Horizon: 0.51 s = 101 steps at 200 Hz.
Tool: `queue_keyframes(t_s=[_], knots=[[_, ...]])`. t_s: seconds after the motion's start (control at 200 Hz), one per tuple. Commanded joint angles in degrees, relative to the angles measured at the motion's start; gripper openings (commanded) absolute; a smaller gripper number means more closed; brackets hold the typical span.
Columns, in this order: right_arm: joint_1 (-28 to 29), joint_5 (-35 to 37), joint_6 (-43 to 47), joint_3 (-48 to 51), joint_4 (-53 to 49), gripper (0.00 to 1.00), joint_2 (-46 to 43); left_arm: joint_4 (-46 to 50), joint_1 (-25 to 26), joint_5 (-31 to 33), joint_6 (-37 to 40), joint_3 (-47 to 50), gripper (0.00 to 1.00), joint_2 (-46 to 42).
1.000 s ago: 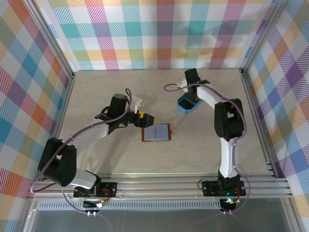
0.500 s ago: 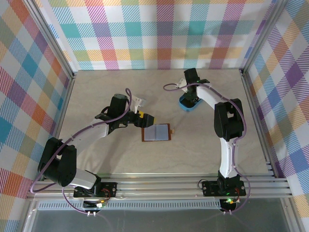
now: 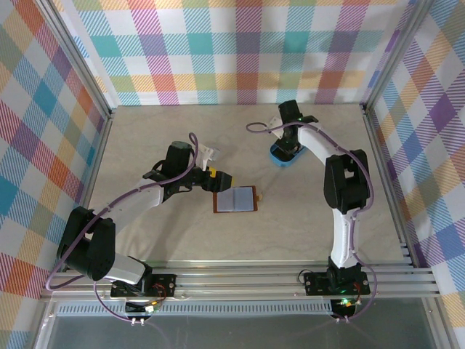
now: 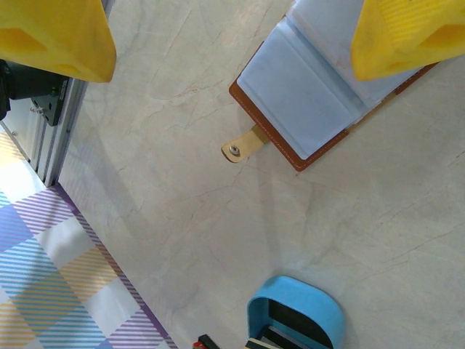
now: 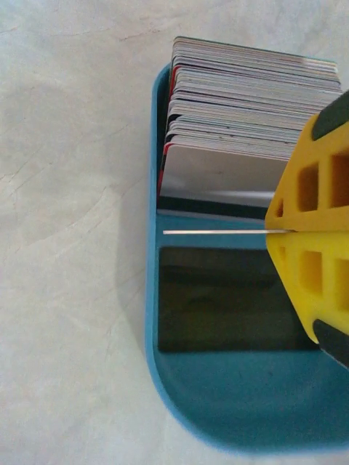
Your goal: Put the credit cards into the card holder
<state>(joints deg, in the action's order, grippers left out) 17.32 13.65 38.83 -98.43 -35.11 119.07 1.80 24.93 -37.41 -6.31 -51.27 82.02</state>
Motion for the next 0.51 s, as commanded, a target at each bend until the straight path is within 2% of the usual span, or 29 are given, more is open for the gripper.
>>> queue_keyframes(t_s=[0.0, 0.125, 0.225, 0.315, 0.4, 0.5], knots=[[0.15, -8.9, -6.01, 2.12, -1.8, 0.0, -8.68, 0.47, -0.58, 0.36, -0.55, -1.91, 0.85, -1.39], [0.66, -16.52, -9.38, 11.83, 4.97, 0.0, -20.37, 0.51, -0.67, 1.29, -3.45, -2.16, 0.85, -3.18], [2.26, -19.62, -8.66, 21.13, 11.62, 0.0, -30.62, 1.69, -0.84, 3.24, -8.51, -3.42, 0.84, -4.9], [5.59, -23.28, -2.87, 33.15, 22.55, 0.0, -42.12, 1.4, -1.19, 4.13, -15.76, -5.3, 0.82, -6.69], [8.68, -28.34, 6.32, 44.96, 34.42, 0.0, -52.4, 2.0, -1.2, 5.55, -21.66, -7.44, 0.79, -8.23], [12.48, -27.37, 14.11, 51.54, 38.75, 0.0, -59.8, 3.04, -1.2, 5.86, -28.66, -9.54, 0.77, -10.21]])
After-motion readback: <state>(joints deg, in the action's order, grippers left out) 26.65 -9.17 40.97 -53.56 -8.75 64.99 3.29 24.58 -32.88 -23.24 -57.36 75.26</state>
